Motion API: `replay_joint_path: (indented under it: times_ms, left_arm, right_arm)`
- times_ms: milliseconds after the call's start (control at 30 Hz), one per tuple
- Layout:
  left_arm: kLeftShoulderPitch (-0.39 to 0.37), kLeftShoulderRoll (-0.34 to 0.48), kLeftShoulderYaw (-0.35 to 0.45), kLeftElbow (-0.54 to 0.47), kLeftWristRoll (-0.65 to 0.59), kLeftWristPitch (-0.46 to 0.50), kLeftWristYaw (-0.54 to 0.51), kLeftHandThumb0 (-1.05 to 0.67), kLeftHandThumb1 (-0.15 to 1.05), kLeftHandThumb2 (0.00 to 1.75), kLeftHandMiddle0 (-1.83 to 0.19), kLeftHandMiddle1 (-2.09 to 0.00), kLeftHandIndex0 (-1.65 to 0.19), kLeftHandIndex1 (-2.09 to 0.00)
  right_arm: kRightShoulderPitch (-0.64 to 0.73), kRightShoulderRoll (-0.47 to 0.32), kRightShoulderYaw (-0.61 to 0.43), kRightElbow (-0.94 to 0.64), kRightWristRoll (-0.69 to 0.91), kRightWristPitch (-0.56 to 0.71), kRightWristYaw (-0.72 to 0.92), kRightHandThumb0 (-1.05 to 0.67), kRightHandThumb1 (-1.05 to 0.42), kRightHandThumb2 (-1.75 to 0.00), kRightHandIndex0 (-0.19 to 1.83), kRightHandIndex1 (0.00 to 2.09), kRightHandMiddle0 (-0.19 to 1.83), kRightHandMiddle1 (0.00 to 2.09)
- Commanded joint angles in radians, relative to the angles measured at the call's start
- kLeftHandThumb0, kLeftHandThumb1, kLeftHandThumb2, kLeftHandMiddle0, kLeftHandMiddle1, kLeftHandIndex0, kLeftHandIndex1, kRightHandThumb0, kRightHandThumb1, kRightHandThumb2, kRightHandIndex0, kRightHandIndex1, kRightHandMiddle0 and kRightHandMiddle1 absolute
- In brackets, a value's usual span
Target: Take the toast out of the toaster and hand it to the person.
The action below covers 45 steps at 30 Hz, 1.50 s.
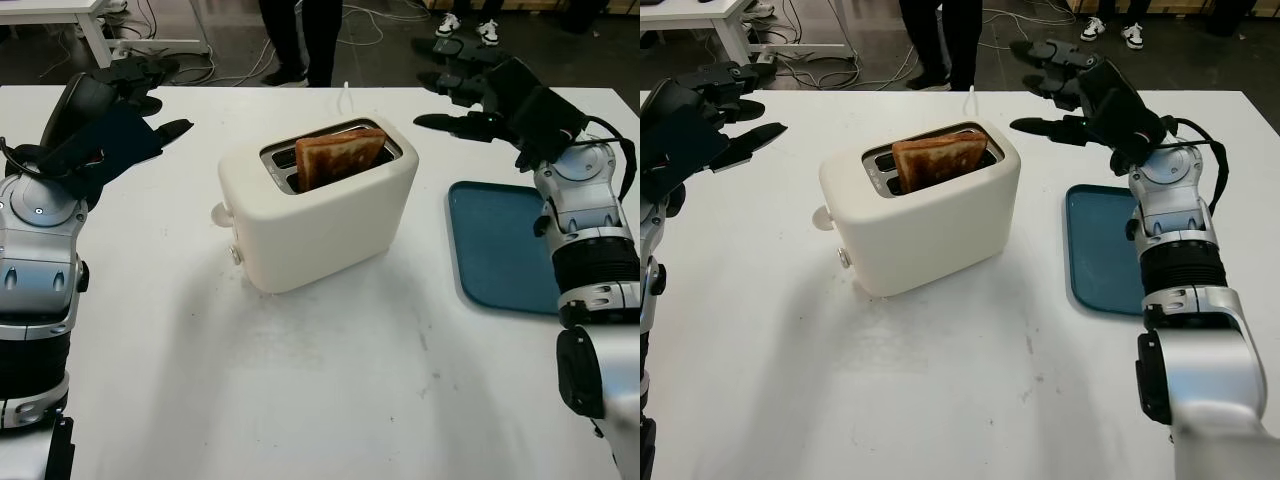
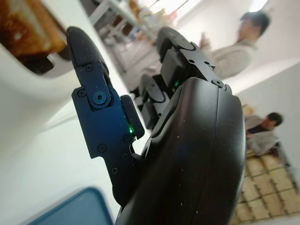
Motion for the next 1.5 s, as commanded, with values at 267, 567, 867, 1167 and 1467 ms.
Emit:
replay_joint_path:
  times_ms: [267, 567, 867, 1167, 1467]
  left_arm:
    - [0.015, 0.024, -0.009, 0.003, 0.029, -0.025, 0.001, -0.47, 0.92, 0.28, -0.35, -0.55, -0.51, -0.02]
    - [0.019, 0.020, -0.001, 0.007, 0.027, -0.032, -0.001, -0.49, 0.92, 0.28, -0.35, -0.53, -0.51, -0.01]
    - [0.023, 0.013, 0.000, -0.003, 0.027, -0.019, 0.002, -0.48, 0.92, 0.28, -0.36, -0.53, -0.51, -0.01]
    - [0.026, 0.009, 0.002, -0.004, 0.026, -0.020, 0.005, -0.48, 0.92, 0.28, -0.37, -0.52, -0.51, -0.01]
    - [0.026, 0.010, 0.003, -0.005, 0.029, -0.021, 0.005, -0.46, 0.92, 0.28, -0.37, -0.51, -0.52, -0.01]
  right_arm:
    - [-0.164, 0.020, 0.090, -0.001, -0.046, -0.117, 0.073, -0.67, -0.70, 0.00, 0.97, 0.33, 0.98, 0.15]
    - [-0.160, 0.041, 0.214, -0.058, -0.223, -0.215, 0.019, -0.63, -0.64, 0.00, 0.81, 0.68, 1.06, 0.10]
    - [-0.162, 0.049, 0.322, -0.038, -0.413, -0.260, -0.105, -0.62, -0.65, -0.01, 0.68, 0.74, 0.99, 0.05]
    - [-0.193, 0.058, 0.393, 0.094, -0.534, -0.340, -0.262, -0.53, -0.66, 0.00, 0.68, 0.79, 1.01, 0.05]
    - [-0.201, 0.040, 0.445, 0.109, -0.601, -0.321, -0.298, -0.48, -0.69, -0.01, 0.72, 0.78, 1.01, 0.04]
